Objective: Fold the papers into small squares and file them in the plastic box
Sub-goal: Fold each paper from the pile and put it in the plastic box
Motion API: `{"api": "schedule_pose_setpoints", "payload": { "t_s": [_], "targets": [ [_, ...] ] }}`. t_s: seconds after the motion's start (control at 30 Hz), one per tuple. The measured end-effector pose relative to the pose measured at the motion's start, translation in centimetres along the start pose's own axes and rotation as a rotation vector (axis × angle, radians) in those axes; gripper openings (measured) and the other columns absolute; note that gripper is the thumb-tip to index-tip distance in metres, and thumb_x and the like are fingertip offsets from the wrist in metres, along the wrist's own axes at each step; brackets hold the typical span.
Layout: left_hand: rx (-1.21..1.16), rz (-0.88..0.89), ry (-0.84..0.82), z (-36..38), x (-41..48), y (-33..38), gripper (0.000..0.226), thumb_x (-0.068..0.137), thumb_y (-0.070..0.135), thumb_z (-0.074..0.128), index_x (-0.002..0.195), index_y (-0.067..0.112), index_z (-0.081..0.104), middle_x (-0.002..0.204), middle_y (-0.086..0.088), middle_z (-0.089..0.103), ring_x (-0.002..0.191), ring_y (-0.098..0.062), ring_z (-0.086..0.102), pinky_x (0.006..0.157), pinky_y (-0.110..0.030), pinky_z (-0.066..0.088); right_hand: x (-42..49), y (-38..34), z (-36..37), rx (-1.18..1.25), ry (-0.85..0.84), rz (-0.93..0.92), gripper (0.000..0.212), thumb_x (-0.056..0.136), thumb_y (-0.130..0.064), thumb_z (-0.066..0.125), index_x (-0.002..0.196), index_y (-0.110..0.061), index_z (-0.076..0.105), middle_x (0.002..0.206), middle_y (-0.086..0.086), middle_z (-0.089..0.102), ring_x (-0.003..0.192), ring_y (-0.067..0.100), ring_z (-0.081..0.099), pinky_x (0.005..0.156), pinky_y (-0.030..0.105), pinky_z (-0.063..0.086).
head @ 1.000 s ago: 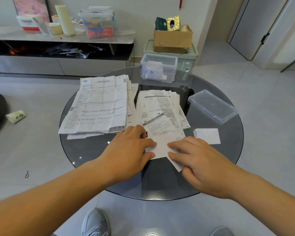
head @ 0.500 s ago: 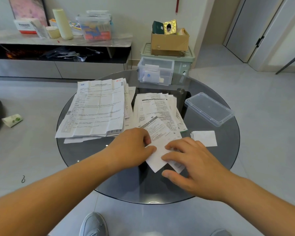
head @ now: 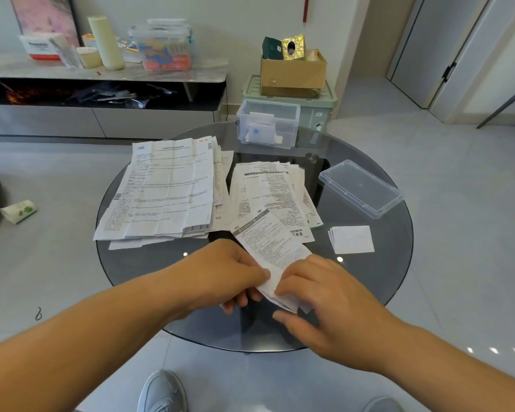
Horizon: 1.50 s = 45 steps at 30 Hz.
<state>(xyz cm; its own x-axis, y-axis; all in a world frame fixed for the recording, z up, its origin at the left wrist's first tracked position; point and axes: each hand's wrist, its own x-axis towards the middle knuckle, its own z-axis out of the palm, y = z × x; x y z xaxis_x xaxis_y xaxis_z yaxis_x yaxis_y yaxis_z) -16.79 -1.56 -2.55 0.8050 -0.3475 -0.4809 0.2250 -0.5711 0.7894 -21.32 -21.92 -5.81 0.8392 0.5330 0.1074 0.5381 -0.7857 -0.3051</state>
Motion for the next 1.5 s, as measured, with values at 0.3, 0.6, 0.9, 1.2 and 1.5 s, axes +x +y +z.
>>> {"api": "schedule_pose_setpoints", "payload": {
  "t_s": [0.3, 0.6, 0.9, 1.2, 1.5],
  "targets": [
    [0.579, 0.153, 0.11, 0.7, -0.5, -0.7, 0.034, 0.083, 0.055, 0.072, 0.076, 0.021, 0.069, 0.062, 0.011, 0.06, 0.055, -0.004, 0.051, 0.053, -0.014, 0.037, 0.4, 0.0, -0.4, 0.186, -0.043, 0.335, 0.033, 0.087, -0.05, 0.067, 0.115, -0.043, 0.052, 0.106, -0.021, 0.056, 0.095, 0.006, 0.051, 0.07, 0.015, 0.042],
    [0.645, 0.117, 0.151, 0.9, 1.0, 0.0, 0.045, 0.07, 0.058, 0.082, 0.087, 0.025, 0.058, 0.086, 0.01, 0.064, 0.076, -0.009, 0.059, 0.06, -0.022, 0.044, 2.2, 0.6, -2.0, 0.211, -0.15, 0.486, 0.057, 0.066, -0.059, 0.085, 0.109, -0.036, 0.054, 0.091, -0.019, 0.049, 0.082, 0.007, 0.053, 0.062, 0.019, 0.041],
    [0.701, 0.14, 0.166, 1.0, 1.1, 0.1, 0.05, 0.07, 0.06, 0.082, 0.1, 0.034, 0.052, 0.082, 0.016, 0.052, 0.075, -0.005, 0.053, 0.063, -0.024, 0.044, 2.2, 0.9, -2.1, 0.171, -0.213, 0.412, 0.061, 0.066, -0.06, 0.084, 0.116, -0.04, 0.055, 0.105, -0.016, 0.05, 0.096, 0.008, 0.051, 0.078, 0.022, 0.049],
    [0.631, 0.161, 0.14, 1.0, 1.5, 0.4, 0.048, 0.069, 0.052, 0.087, 0.101, 0.035, 0.056, 0.085, 0.017, 0.051, 0.075, -0.006, 0.051, 0.06, -0.019, 0.038, 2.9, 1.1, -2.4, 0.224, -0.251, 0.452, 0.062, 0.061, -0.055, 0.089, 0.109, -0.037, 0.053, 0.098, -0.018, 0.047, 0.087, 0.008, 0.051, 0.068, 0.021, 0.042],
    [0.555, 0.316, 0.164, 1.0, 1.4, 0.2, 0.028, 0.075, 0.037, 0.084, 0.077, 0.024, 0.059, 0.074, 0.01, 0.059, 0.065, -0.001, 0.051, 0.056, -0.015, 0.039, 2.5, 0.9, -2.5, 0.208, -0.21, 0.38, 0.047, 0.064, -0.053, 0.088, 0.088, -0.037, 0.052, 0.099, -0.016, 0.052, 0.091, 0.007, 0.051, 0.068, 0.02, 0.042]
  ]
}}
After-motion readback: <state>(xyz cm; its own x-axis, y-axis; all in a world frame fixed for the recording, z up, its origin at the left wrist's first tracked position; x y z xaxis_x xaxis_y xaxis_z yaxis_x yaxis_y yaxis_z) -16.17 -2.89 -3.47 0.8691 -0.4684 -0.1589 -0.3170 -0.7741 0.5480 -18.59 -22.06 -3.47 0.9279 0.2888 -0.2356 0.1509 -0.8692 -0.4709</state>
